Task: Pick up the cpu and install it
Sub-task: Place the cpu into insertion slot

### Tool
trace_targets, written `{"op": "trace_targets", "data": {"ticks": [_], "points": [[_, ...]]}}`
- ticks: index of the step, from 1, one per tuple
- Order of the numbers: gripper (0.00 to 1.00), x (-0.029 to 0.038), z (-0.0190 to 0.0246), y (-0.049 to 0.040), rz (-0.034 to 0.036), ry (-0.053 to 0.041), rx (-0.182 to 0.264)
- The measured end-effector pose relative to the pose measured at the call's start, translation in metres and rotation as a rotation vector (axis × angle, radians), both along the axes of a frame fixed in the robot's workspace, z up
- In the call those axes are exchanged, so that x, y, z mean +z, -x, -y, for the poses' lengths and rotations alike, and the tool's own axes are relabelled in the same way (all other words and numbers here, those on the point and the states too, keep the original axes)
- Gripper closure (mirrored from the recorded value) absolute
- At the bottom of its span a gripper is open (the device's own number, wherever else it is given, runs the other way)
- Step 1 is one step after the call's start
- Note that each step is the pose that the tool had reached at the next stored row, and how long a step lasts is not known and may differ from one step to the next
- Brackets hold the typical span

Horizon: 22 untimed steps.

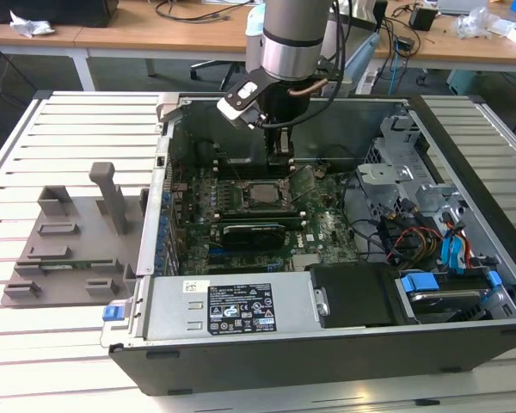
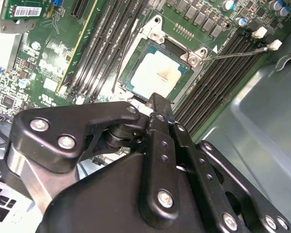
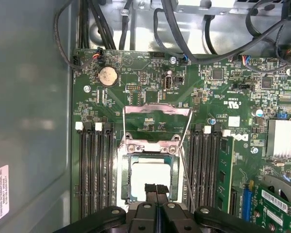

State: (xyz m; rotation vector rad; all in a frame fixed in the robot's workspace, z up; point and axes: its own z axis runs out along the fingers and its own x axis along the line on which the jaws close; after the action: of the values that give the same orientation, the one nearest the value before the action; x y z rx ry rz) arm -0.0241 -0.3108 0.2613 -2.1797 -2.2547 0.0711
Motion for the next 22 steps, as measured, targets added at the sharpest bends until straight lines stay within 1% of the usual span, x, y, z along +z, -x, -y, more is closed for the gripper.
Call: {"op": "trace_targets", "data": {"ticks": [5,7,10,12,14,15,16,22], "points": [[0.89,0.0052,0.0000,0.0000,0.0000,0.0014,0.000],[0.89,0.0116,0.0000,0.0000,0.0001,0.0033,0.000],[0.89,0.0177,0.0000,0.0000,0.0000,0.0045,0.000],[0.89,0.0266,0.0000,0.0000,0.0000,0.0058,0.000],[0.89,0.0313,0.0000,0.0000,0.0001,0.0062,0.000],[0.89,0.0356,0.0000,0.0000,0.0000,0.0065,0.000],[0.89,0.0365,0.0000,0.0000,0.0000,0.0065,0.000],[0.89,0.0367,0.0000,0.0000,0.0001,0.0064,0.000]]}}
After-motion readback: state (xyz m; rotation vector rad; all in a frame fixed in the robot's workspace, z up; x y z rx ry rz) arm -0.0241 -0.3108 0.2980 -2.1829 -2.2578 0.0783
